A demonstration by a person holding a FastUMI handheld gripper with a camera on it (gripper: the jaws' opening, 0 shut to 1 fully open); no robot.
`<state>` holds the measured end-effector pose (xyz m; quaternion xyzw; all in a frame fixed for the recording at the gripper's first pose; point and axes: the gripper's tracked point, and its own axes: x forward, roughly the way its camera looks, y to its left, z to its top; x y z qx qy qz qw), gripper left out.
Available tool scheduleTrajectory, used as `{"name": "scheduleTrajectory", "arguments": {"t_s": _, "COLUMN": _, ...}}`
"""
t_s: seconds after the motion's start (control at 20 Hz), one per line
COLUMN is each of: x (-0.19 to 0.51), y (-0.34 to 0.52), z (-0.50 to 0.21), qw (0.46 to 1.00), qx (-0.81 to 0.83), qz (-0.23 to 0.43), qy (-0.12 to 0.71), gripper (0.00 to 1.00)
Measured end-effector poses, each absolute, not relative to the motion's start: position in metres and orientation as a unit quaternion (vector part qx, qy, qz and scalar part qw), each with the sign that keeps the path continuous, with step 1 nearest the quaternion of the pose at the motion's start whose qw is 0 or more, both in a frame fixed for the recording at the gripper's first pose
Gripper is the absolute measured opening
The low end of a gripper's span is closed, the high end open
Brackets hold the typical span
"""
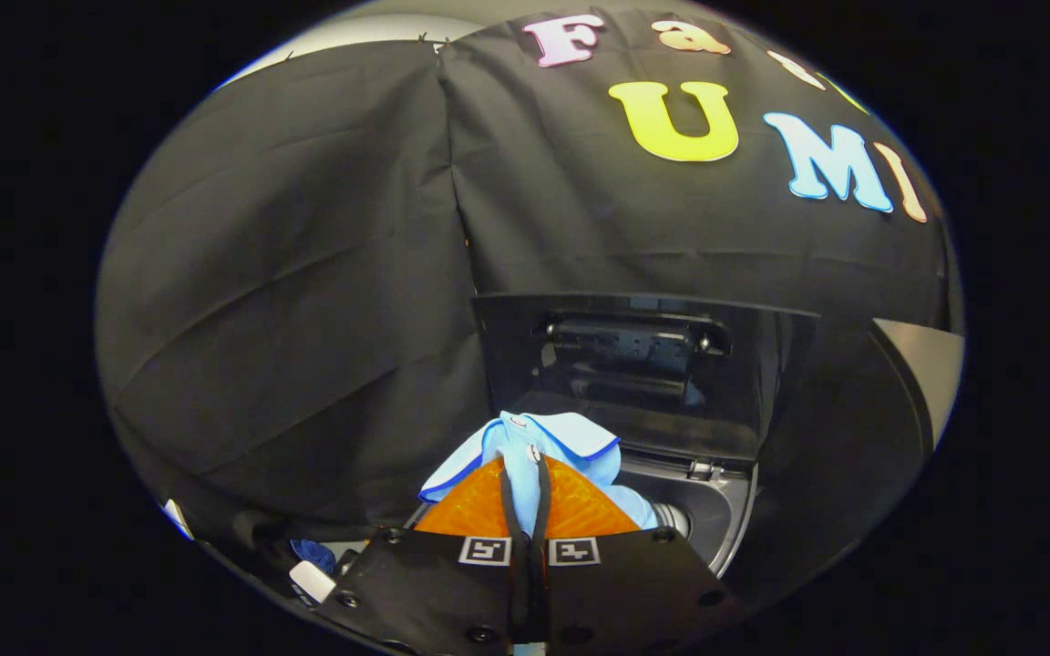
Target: Put the clothes into the washing machine and then close the washing machine lid.
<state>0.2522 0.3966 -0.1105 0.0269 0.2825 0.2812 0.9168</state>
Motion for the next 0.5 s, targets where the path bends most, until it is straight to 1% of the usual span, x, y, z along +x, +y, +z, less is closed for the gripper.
{"name": "scheduleTrajectory", "arguments": {"t_s": 0.2, "x": 0.266, "y": 0.393, "z": -0.156, "qw": 0.918, "qx": -0.013, "qz": 0.261, "qy": 0.299, "gripper": 0.01}}
{"name": "scheduleTrajectory", "arguments": {"t_s": 0.4, "x": 0.276, "y": 0.384, "z": -0.192, "qw": 0.916, "qx": -0.015, "qz": 0.231, "qy": 0.328, "gripper": 0.03}}
{"name": "scheduleTrajectory", "arguments": {"t_s": 0.45, "x": 0.278, "y": 0.382, "z": -0.2, "qw": 0.916, "qx": -0.015, "qz": 0.224, "qy": 0.334, "gripper": 0.06}}
{"name": "scheduleTrajectory", "arguments": {"t_s": 0.5, "x": 0.278, "y": 0.377, "z": -0.205, "qw": 0.916, "qx": -0.018, "qz": 0.215, "qy": 0.337, "gripper": 0.19}}
